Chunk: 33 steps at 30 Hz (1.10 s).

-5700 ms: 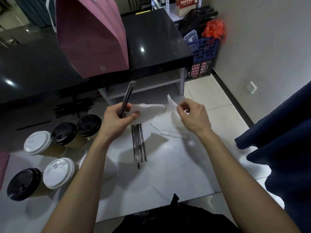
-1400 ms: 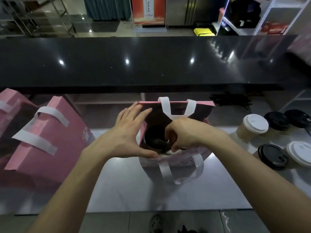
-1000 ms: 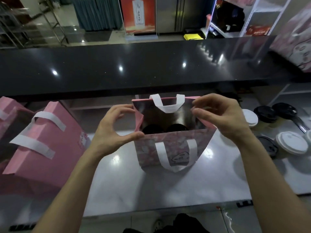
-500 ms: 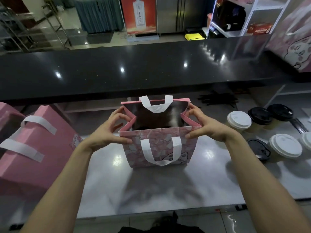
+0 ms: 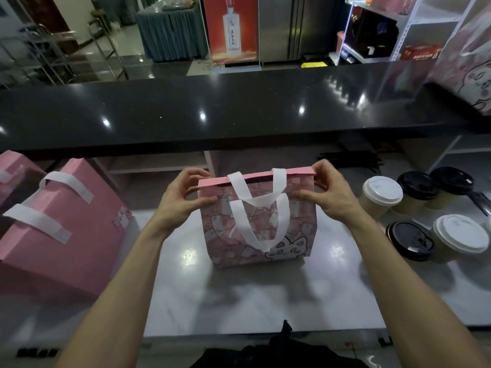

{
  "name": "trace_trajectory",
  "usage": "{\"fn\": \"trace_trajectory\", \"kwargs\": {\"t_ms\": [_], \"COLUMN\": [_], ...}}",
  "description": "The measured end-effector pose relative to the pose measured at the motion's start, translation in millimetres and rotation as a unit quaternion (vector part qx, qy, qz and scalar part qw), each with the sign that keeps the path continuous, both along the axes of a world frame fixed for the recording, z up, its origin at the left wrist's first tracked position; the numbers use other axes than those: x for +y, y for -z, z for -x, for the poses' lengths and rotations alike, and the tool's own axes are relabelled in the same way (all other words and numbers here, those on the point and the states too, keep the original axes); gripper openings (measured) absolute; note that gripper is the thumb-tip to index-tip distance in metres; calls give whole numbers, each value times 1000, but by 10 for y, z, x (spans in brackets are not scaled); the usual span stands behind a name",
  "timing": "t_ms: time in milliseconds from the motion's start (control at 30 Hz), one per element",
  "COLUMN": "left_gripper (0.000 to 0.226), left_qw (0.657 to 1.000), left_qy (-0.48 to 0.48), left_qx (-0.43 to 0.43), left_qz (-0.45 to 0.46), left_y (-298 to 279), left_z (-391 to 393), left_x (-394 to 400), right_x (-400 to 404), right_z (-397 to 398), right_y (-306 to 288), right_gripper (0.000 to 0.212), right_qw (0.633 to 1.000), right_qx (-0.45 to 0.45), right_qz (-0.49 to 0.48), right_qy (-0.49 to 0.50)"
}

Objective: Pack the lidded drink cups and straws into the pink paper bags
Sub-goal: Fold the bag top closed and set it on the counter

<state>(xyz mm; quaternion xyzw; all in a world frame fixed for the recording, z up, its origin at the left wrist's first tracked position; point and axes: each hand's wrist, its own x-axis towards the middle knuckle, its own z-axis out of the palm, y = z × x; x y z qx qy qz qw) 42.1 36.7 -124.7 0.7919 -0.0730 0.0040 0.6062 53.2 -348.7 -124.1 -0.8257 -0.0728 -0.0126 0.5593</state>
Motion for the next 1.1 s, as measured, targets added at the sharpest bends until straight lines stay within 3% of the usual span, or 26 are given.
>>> {"fn": "trace_trajectory", "kwargs": {"t_ms": [133, 267, 467, 600, 733, 867, 967, 1100], "left_gripper": [42, 39, 40, 58, 74, 54, 36, 42], "left_qw": [999, 995, 997, 997, 997, 997, 996, 983], "left_qy": [-37, -67, -64, -39, 2, 29, -23, -112], "left_qx": [-12, -16, -40, -64, -40, -20, -59, -116], "left_qz": [34, 76, 25, -31, -72, -61, -62, -91], "left_y": [69, 133, 140, 73, -37, -95, -35, 69], "left_z": [1, -6, -59, -62, -32, 22, 9, -3], "left_x": [-113, -224, -162, -60, 38, 63, 17, -82], "right_x": [-20, 15, 56, 38, 22, 34, 39, 38], "right_z": [17, 54, 73, 122, 125, 121, 117, 107], "right_y": [47, 64, 99, 46, 14, -7, -10, 1], "right_gripper": [79, 73, 41, 44, 31, 32, 32, 35], "right_qw": [1000, 996, 988, 987, 983, 985, 986, 988], "right_qx": [-19, -74, -115, -112, -130, -114, -113, -93], "right_qz": [-4, 50, 107, 112, 130, 132, 123, 120], "right_qy": [-2, -3, 2, 0, 7, 13, 10, 5]}}
